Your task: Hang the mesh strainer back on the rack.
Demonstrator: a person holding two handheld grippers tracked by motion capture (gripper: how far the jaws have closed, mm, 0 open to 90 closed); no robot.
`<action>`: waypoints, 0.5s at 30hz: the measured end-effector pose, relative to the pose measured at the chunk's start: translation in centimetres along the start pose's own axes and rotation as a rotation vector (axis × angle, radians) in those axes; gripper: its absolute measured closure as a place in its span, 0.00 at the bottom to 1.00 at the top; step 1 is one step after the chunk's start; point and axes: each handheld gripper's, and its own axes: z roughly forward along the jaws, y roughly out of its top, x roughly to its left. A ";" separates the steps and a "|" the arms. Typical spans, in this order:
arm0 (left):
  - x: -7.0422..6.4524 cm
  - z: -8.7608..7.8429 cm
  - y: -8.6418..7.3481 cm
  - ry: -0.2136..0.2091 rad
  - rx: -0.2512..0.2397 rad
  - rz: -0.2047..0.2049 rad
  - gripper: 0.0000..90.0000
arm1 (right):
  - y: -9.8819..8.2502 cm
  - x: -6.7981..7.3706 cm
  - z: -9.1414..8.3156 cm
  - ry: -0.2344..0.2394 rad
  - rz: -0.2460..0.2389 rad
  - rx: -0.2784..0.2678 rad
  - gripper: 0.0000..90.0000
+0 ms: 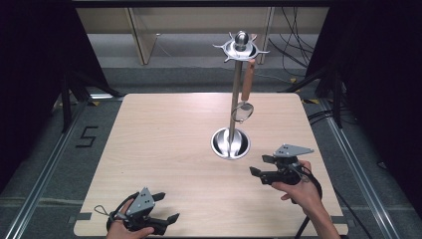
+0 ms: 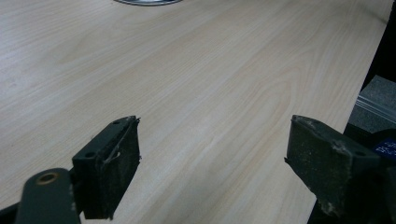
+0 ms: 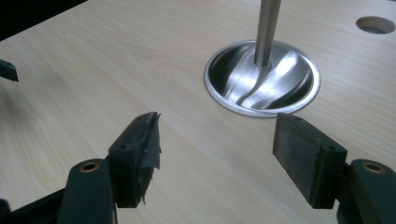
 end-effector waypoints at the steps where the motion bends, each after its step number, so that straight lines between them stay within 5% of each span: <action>1: 0.0 0.0 0.0 0.004 0.002 0.007 0.19 | -0.1 0.2 0.0 0.002 0.013 0.006 0.36; 4: 0.0 0.0 0.0 -0.004 -0.004 -0.002 0.19 | -0.4 0.1 0.3 -0.004 -0.016 -0.012 0.36; 7: 0.0 -0.1 0.1 0.007 0.009 0.010 0.19 | -0.7 0.5 0.3 0.017 0.023 0.019 0.36; 9: -0.1 0.1 0.0 -0.004 -0.012 -0.010 0.19 | -1.0 0.2 0.6 0.015 -0.011 0.013 0.36; 10: -0.1 0.0 0.0 -0.004 -0.004 -0.011 0.19 | -1.2 0.5 0.6 0.011 0.023 0.016 0.36; 15: 0.1 -0.1 0.0 0.006 0.017 0.012 0.19 | -1.8 0.5 0.9 0.024 0.014 0.028 0.36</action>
